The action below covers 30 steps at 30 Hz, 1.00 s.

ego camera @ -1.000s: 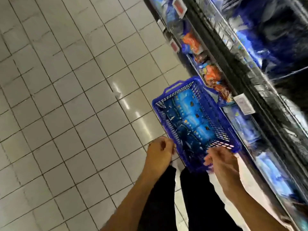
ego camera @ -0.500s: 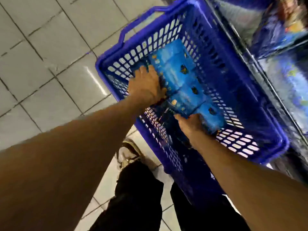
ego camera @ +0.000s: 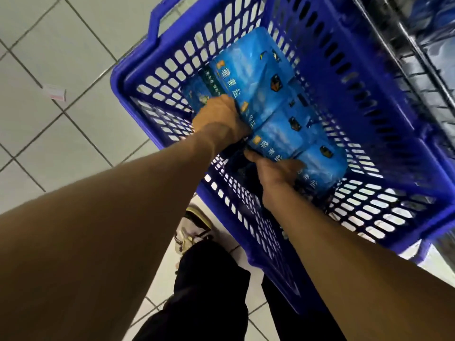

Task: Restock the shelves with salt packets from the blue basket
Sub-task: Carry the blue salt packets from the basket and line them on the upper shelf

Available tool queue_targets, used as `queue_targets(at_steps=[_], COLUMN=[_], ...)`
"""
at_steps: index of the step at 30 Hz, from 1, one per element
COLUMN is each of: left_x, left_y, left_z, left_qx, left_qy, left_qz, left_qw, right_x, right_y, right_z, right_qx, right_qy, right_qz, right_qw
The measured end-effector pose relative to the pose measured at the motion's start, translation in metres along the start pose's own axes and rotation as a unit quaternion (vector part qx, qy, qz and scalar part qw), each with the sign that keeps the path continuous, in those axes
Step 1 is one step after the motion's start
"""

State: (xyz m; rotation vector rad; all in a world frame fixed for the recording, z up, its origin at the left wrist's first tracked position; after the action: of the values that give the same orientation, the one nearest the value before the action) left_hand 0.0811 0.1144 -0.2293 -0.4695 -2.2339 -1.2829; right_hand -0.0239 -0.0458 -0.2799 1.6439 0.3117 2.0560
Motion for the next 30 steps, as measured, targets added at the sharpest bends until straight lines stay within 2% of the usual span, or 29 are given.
queue_targets(at_steps=[3,6,8,11,15,18,23,26,30], left_x=[0.001,0.01,0.031,0.076,0.145,0.203,0.309,0.367,0.432], left_y=[-0.007,-0.002,0.009,0.033,0.077,0.112,0.196,0.254,0.336], left_z=[-0.001,0.005,0.002,-0.01,-0.027,-0.033,-0.056,-0.075,-0.107], left_qx=[0.05,0.193,0.307,0.464,0.567,0.619,0.668,0.665,0.641], left_qy=[0.013,0.063,0.084,0.079,0.076,0.092,0.115,0.109,0.08], left_qz=[0.048,0.047,0.036,0.029,0.013,-0.017,-0.057,-0.096,-0.161], left_qw=[0.998,0.978,0.947,0.882,0.82,0.78,0.733,0.732,0.747], right_x=[0.004,0.014,0.028,0.068,0.146,0.216,0.343,0.41,0.496], right_y=[0.007,0.019,0.034,0.069,0.115,0.145,0.19,0.219,0.263], right_z=[-0.001,0.002,0.008,0.02,0.031,0.047,0.086,0.108,0.147], right_qx=[-0.078,-0.107,-0.095,-0.08,-0.086,-0.075,-0.03,-0.039,-0.013], right_qy=[-0.04,-0.092,-0.084,-0.065,-0.068,-0.02,0.048,0.065,0.171], right_qz=[0.051,0.142,0.191,0.241,0.312,0.327,0.337,0.336,0.313], right_qw=[0.995,0.98,0.973,0.965,0.944,0.942,0.94,0.939,0.934])
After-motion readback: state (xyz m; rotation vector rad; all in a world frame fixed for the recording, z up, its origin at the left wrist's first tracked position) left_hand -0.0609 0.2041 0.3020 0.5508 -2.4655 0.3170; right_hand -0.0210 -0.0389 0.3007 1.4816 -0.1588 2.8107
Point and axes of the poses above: each hand's wrist, its own x-axis away from the middle knuckle, its own y-axis out of the back of the hand, z = x × y, the point moved 6 cm from there along -x, towards the middle knuckle, and after that the axes turned 12 degrees about -y, right-handed, at the moved point
